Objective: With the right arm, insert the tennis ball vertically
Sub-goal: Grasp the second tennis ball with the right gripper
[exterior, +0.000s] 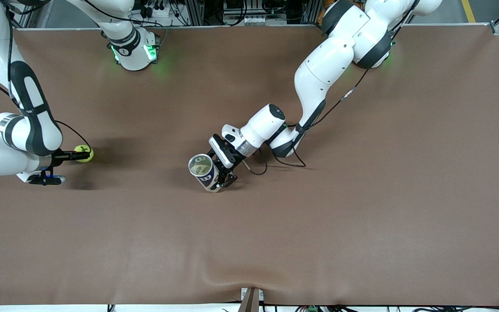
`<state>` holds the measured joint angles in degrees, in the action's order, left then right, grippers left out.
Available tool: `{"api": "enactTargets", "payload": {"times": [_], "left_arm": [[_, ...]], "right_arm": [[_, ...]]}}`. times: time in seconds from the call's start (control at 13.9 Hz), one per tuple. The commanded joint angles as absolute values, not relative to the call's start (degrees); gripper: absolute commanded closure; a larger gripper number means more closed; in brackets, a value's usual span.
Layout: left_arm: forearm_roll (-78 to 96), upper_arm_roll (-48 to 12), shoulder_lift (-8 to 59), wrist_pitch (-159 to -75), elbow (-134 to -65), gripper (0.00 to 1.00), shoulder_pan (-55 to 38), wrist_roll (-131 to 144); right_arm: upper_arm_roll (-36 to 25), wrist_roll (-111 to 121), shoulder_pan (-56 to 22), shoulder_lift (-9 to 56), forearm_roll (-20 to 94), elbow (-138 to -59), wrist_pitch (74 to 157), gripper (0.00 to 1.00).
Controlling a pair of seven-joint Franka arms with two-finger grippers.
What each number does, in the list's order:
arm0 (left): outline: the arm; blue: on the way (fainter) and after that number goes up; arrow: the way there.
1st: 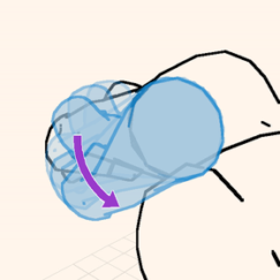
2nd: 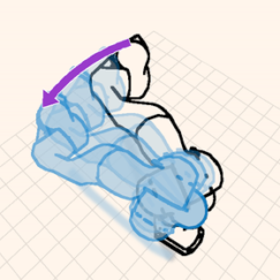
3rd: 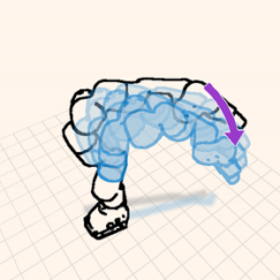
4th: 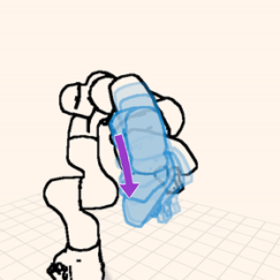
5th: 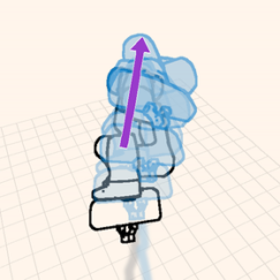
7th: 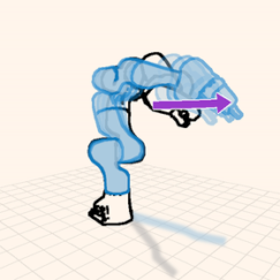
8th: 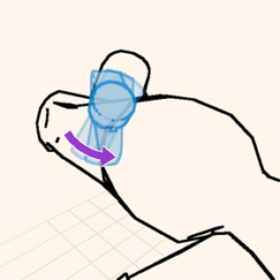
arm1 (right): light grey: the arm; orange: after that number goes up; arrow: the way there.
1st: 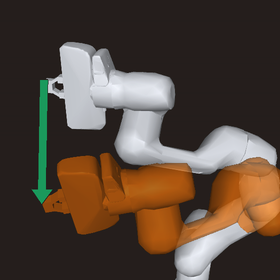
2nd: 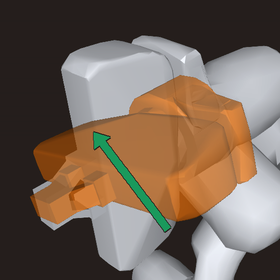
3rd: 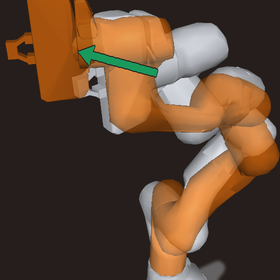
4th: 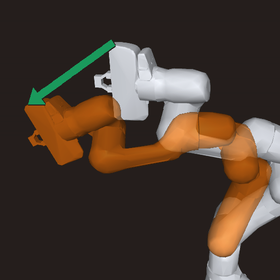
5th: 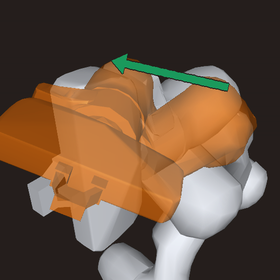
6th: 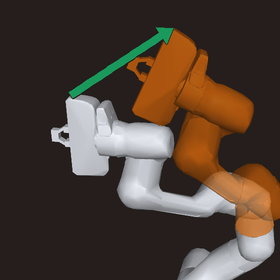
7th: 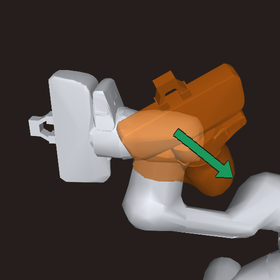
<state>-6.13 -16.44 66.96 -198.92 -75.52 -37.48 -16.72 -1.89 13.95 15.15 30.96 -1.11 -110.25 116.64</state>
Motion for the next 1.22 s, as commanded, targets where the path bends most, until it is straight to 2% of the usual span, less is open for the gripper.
{"api": "enactTargets", "payload": {"times": [0.0, 0.58, 0.65, 0.72, 0.79, 0.86, 1.15], "left_arm": [[-5.27, -16.88, 66.88, -199.78, -75.15, 0.2, -37.44, -16.35], [-5.27, -16.88, 66.8, -199.78, -75.15, 0.2, -37.35, -16.35], [-5.27, -16.88, 66.8, -199.78, -75.15, 0.2, -37.35, -16.35], [-5.27, -16.88, 66.8, -199.78, -75.15, 0.2, -37.35, -16.35], [-5.27, -16.88, 66.8, -199.78, -75.15, 0.2, -37.35, -16.35], [-5.27, -16.88, 66.8, -199.78, -75.15, 0.2, -37.35, -16.35], [-5.27, -16.88, 66.8, -199.78, -75.15, 0.2, -37.35, -16.35]], "right_arm": [[-0.62, 14.5, 16.26, 30.94, -1.41, -110.65, 116.9, 0.0], [-0.53, 14.5, 16.26, 30.76, -1.32, -111.36, 114.17, 0.0], [-0.53, 14.5, 16.26, 30.76, -1.32, -111.36, 114.26, 0.14], [-0.53, 14.5, 16.26, 30.76, -1.32, -111.18, 114.43, 0.46], [-0.53, 14.5, 16.35, 30.76, -1.32, -111.01, 114.61, 0.71], [-0.53, 14.5, 16.35, 30.85, -1.32, -110.83, 114.87, 0.85], [0.08, 14.33, 15.74, 29.45, -1.32, -107.33, 113.13, 0.88]]}}
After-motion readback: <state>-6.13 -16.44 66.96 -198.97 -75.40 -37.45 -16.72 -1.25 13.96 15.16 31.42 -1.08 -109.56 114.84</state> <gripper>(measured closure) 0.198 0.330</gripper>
